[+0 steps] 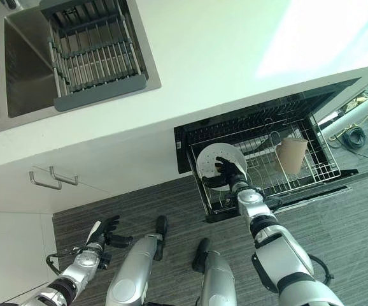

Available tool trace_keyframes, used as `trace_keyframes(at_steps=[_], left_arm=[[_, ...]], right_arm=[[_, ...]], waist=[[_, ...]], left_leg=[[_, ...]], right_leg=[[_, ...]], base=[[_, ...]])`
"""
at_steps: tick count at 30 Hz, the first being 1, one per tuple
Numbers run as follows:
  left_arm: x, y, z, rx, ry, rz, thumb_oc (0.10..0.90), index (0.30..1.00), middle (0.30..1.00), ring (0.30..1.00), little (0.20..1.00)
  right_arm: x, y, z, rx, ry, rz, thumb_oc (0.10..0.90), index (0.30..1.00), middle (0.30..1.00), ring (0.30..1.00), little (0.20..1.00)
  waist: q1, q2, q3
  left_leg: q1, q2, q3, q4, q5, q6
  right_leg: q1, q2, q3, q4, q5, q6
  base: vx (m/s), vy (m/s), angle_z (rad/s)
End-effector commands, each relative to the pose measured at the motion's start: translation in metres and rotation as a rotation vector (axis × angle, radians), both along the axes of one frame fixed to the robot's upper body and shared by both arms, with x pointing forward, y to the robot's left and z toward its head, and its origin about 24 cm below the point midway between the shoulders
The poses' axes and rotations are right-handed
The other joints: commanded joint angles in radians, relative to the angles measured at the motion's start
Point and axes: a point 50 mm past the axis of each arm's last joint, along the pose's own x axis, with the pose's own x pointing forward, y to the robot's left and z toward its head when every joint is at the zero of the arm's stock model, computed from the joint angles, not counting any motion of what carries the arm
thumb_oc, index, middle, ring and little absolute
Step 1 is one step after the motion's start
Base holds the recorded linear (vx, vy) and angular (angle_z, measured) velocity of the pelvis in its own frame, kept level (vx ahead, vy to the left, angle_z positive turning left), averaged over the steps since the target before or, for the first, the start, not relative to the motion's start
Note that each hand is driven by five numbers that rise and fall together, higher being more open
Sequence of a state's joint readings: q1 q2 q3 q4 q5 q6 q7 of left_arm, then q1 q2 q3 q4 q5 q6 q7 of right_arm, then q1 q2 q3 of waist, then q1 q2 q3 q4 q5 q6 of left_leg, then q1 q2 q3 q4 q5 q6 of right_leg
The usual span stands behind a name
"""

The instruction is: Place the dishes in the dishwasher.

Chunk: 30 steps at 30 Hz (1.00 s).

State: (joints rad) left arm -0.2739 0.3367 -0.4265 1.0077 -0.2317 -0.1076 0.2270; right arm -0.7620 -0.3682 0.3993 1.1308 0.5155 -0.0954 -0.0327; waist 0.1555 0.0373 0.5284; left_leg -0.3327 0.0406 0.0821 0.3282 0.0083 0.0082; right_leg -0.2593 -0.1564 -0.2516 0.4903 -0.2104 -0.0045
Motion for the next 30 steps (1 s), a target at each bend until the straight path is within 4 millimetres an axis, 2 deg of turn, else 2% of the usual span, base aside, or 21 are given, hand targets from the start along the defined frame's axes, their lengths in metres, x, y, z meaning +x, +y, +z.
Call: trace_keyframes(at_steps=[1,5,6,8,11,13,17,20,23,25,26,27,28,29,30], left_arm=[[-0.004,-0.001,0.000,-0.028,-0.029,0.044,0.800,0.900,0.900,0.900,0.900],[-0.012,0.000,-0.005,-0.043,-0.024,0.093,0.800,0.900,0.900,0.900,0.900],[-0.020,0.000,-0.009,-0.057,-0.021,0.136,0.800,0.900,0.900,0.900,0.900],[-0.024,0.001,-0.012,-0.062,-0.017,0.156,0.800,0.900,0.900,0.900,0.900],[-0.033,0.001,-0.016,-0.075,-0.005,0.194,0.800,0.900,0.900,0.900,0.900],[-0.044,0.001,-0.022,-0.092,0.011,0.229,0.800,0.900,0.900,0.900,0.900],[-0.054,0.009,-0.026,-0.087,0.032,0.257,0.800,0.900,0.900,0.900,0.900],[-0.060,0.013,-0.029,-0.079,0.050,0.266,0.800,0.900,0.900,0.900,0.900],[-0.072,0.017,-0.035,-0.086,0.082,0.290,0.800,0.900,0.900,0.900,0.900],[-0.080,0.021,-0.039,-0.101,0.105,0.314,0.800,0.900,0.900,0.900,0.900],[-0.082,0.023,-0.039,-0.098,0.112,0.315,0.800,0.900,0.900,0.900,0.900],[-0.085,0.026,-0.040,-0.086,0.129,0.305,0.800,0.900,0.900,0.900,0.900],[-0.087,0.027,-0.041,-0.088,0.142,0.305,0.800,0.900,0.900,0.900,0.900],[-0.088,0.028,-0.041,-0.089,0.144,0.307,0.800,0.900,0.900,0.900,0.900],[-0.089,0.029,-0.041,-0.094,0.152,0.313,0.800,0.900,0.900,0.900,0.900]], right_arm=[[-0.001,0.020,-0.002,0.110,-0.040,-0.050,0.800,0.900,0.900,0.900,0.900],[0.001,0.019,0.032,0.172,-0.256,-0.187,0.800,0.900,0.900,0.900,0.900],[-0.007,0.016,0.053,0.205,-0.412,-0.256,0.800,0.900,0.900,0.900,0.900],[-0.014,0.016,0.068,0.235,-0.520,-0.286,0.800,0.900,0.900,0.900,0.900],[-0.036,0.016,0.100,0.261,-0.750,-0.298,0.800,0.900,0.900,0.900,0.900],[-0.061,0.007,0.132,0.164,-0.972,-0.314,0.800,0.900,0.900,0.900,0.900],[-0.086,-0.005,0.166,0.138,-1.171,-0.312,0.800,0.900,0.900,0.900,0.900],[-0.100,-0.007,0.179,0.148,-1.266,-0.313,0.800,0.900,0.900,0.900,0.900],[-0.118,-0.018,0.189,0.021,-1.409,-0.472,0.800,0.900,0.900,0.900,0.900],[-0.129,-0.043,0.190,-0.184,-1.451,-0.734,0.800,0.900,0.900,0.900,0.900],[-0.134,-0.058,0.187,-0.227,-1.434,-0.823,0.800,0.900,0.900,0.900,0.900],[-0.143,-0.086,0.176,-0.255,-1.366,-1.002,0.800,0.900,0.900,0.900,0.900],[-0.148,-0.103,0.165,-0.236,-1.308,-1.088,0.800,0.900,0.900,0.900,0.900],[-0.150,-0.108,0.161,-0.231,-1.290,-1.112,0.800,0.900,0.900,0.900,0.900],[-0.156,-0.122,0.148,-0.253,-1.228,-1.194,0.800,0.900,0.900,0.900,0.900]], waist=[[0.007,0.014,-0.008],[-0.026,0.003,-0.008],[-0.052,-0.005,-0.008],[-0.065,-0.009,-0.008],[-0.099,-0.020,-0.008],[-0.128,-0.030,-0.008],[-0.147,-0.049,-0.008],[-0.154,-0.058,-0.008],[-0.168,-0.066,-0.014],[-0.184,-0.072,-0.024],[-0.190,-0.075,-0.028],[-0.203,-0.080,-0.034],[-0.213,-0.082,-0.037],[-0.216,-0.083,-0.038],[-0.225,-0.085,-0.038]], left_leg=[[0.015,-0.021,-0.065,0.017,-0.050,0.016],[0.017,-0.010,-0.052,0.014,-0.051,0.015],[0.020,-0.004,-0.039,0.014,-0.055,0.019],[0.020,-0.001,-0.034,0.019,-0.059,0.020],[0.017,0.004,-0.021,0.037,-0.069,0.023],[0.015,0.007,-0.010,0.050,-0.078,0.023],[0.015,0.019,0.003,0.064,-0.091,0.020],[0.028,0.028,0.014,0.068,-0.100,0.020],[0.044,0.037,0.027,0.076,-0.114,0.020],[0.045,0.042,0.037,0.088,-0.128,0.021],[0.046,0.043,0.040,0.091,-0.133,0.023],[0.043,0.046,0.045,0.099,-0.141,0.025],[0.040,0.048,0.048,0.104,-0.145,0.026],[0.039,0.049,0.048,0.106,-0.145,0.026],[0.038,0.051,0.050,0.111,-0.148,0.026]], right_leg=[[-0.016,-0.003,0.031,-0.019,0.096,0.015],[-0.028,0.013,0.060,-0.018,0.096,0.011],[-0.037,0.021,0.080,-0.015,0.095,0.010],[-0.039,0.025,0.090,-0.012,0.093,0.008],[-0.049,0.032,0.113,0.000,0.089,0.006],[-0.056,0.035,0.129,0.004,0.086,0.008],[-0.059,0.038,0.141,0.005,0.087,0.015],[-0.046,0.040,0.146,-0.003,0.087,0.016],[-0.029,0.042,0.155,-0.012,0.086,0.017],[-0.027,0.042,0.162,-0.011,0.082,0.020],[-0.026,0.041,0.163,-0.011,0.081,0.022],[-0.029,0.041,0.166,-0.010,0.081,0.026],[-0.032,0.040,0.166,-0.008,0.079,0.027],[-0.033,0.040,0.167,-0.006,0.079,0.027],[-0.035,0.040,0.168,-0.002,0.078,0.028]], base=[[0.03,0.030,-0.02],[0.02,0.043,-0.13],[0.01,0.056,-0.17],[0.02,0.045,-0.20],[0.04,0.039,-0.17],[0.04,0.044,-0.22],[0.00,-0.027,-0.12],[0.02,-0.059,-0.09],[0.04,-0.029,-0.13],[0.05,-0.016,-0.11],[0.03,-0.033,-0.10],[0.02,-0.026,-0.10],[0.01,-0.016,-0.08],[0.00,0.002,-0.10],[0.01,0.007,-0.08]])
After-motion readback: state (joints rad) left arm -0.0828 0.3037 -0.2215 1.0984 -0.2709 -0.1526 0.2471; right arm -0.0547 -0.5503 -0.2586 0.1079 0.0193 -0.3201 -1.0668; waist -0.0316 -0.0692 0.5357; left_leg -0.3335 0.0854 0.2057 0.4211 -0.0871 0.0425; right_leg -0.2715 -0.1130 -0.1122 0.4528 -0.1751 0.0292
